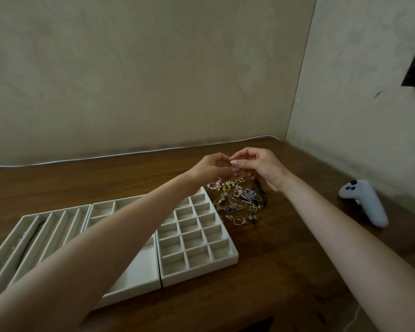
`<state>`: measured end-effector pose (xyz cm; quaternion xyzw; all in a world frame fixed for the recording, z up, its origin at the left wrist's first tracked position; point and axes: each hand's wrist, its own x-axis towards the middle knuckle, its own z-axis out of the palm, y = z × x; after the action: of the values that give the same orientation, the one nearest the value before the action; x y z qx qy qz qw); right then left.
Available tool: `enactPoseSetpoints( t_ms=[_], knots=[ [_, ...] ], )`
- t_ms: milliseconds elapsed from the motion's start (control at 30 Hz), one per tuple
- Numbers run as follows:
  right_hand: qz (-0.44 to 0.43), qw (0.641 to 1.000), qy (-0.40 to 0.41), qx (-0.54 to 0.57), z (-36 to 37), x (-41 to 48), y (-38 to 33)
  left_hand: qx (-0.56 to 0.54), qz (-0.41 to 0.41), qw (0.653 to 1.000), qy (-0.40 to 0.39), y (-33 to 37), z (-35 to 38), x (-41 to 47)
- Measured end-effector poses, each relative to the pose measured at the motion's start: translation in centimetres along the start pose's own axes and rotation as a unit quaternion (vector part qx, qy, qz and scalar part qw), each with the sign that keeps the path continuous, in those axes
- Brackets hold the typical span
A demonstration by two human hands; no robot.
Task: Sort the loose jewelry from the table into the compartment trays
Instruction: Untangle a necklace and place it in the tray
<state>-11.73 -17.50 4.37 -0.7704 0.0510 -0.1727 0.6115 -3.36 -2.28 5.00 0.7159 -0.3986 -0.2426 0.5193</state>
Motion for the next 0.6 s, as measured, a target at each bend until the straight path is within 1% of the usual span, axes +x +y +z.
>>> enactPoseSetpoints(
  t_ms=[133, 267, 333, 500, 600],
  knots=[
    [0.022, 0.999, 0.002, -0.030, -0.4, -0.3, 0.2, 0.027, 0.032, 0.997, 0.072, 0.0, -0.2, 0.0],
    [0.071, 0.994, -0.052, -0.071, -0.6, -0.9, 0.5, -0.030, 0.038, 0.989, 0.143, -0.2, -0.5, 0.1],
    [0.084, 0.991, -0.058, -0.081, -0.6, -1.1, 0.6, -0.049, 0.031, 0.984, 0.169, -0.4, -0.8, 0.2],
    [0.073, 0.997, -0.017, -0.027, -1.2, -1.6, 0.5, -0.094, 0.005, 0.961, 0.258, -1.4, -1.7, 0.4],
    [0.043, 0.998, 0.004, 0.039, -1.8, -1.7, 0.5, -0.130, -0.007, 0.955, 0.267, -2.0, -2.2, 0.4]
  ],
)
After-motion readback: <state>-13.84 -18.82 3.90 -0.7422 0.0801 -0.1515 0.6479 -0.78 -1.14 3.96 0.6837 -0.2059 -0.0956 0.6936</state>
